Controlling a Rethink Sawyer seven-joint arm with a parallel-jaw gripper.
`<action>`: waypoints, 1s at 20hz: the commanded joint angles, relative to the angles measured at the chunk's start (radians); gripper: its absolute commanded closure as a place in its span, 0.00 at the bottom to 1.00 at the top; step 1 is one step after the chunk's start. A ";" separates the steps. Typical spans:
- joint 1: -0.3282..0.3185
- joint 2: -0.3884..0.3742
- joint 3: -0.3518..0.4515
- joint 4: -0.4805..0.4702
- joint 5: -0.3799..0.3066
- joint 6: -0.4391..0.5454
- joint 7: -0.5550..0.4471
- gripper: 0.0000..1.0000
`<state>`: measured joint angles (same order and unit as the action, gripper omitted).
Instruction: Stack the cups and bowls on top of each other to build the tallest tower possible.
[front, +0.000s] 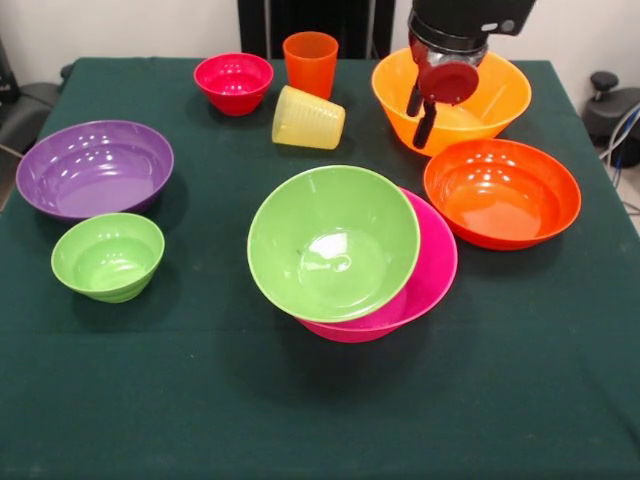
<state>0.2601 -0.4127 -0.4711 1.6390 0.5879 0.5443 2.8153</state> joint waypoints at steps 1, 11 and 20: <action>0.006 0.026 0.068 0.038 0.072 -0.020 0.264 0.00; 0.007 -0.016 0.080 0.094 0.107 -0.037 0.225 0.00; 0.041 -0.045 0.056 0.138 0.122 -0.019 0.237 0.00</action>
<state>0.2778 -0.4447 -0.4770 1.7013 0.6766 0.5443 2.8168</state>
